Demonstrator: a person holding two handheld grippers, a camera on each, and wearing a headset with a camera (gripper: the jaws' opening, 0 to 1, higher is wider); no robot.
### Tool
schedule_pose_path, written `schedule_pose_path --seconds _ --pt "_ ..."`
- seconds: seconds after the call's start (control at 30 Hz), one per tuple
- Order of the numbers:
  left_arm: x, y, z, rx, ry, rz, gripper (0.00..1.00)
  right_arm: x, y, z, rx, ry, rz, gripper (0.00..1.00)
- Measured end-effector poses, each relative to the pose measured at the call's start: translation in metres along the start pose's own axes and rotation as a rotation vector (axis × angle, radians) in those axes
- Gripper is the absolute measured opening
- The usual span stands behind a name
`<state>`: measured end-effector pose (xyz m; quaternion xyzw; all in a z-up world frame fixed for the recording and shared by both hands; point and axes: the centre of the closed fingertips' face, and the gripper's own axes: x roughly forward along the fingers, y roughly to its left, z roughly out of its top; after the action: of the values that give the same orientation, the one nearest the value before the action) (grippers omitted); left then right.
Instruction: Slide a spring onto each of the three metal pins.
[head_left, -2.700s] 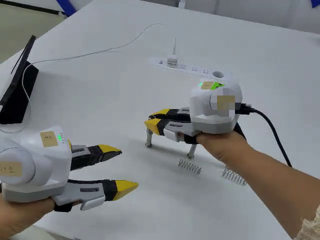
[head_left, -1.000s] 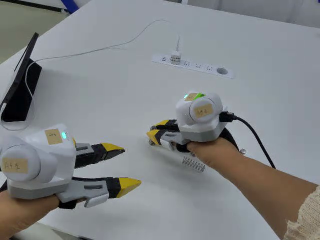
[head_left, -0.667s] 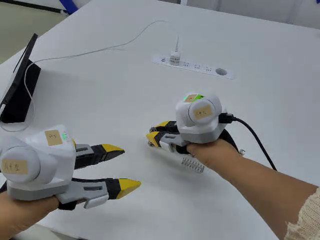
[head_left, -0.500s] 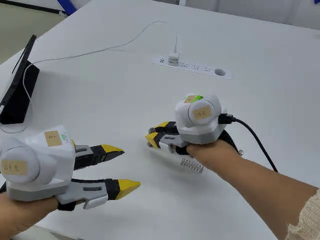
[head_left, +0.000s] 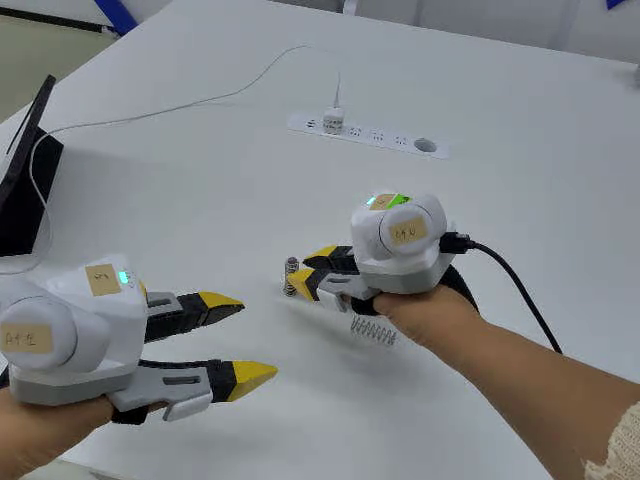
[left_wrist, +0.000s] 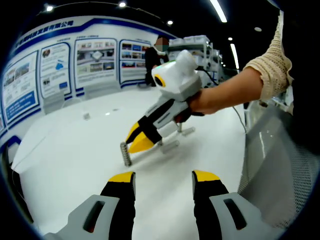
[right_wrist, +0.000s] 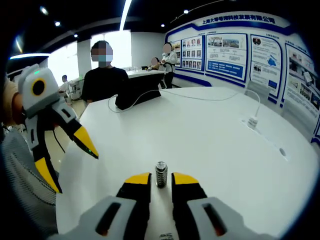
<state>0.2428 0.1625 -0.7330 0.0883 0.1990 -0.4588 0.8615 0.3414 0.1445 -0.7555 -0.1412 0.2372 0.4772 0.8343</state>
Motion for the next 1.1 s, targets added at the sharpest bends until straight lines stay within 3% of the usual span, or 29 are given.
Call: schedule_pose_path --seconds 0.67,1.1 --pt "0.008 -0.004 0.003 0.013 0.001 -0.027 0.45 -0.028 0.015 -0.006 -0.006 -0.031 0.001 0.18" --pt "0.012 -0.007 0.007 0.029 -0.003 -0.048 0.45 -0.052 0.016 -0.013 -0.011 -0.039 -0.022 0.18"
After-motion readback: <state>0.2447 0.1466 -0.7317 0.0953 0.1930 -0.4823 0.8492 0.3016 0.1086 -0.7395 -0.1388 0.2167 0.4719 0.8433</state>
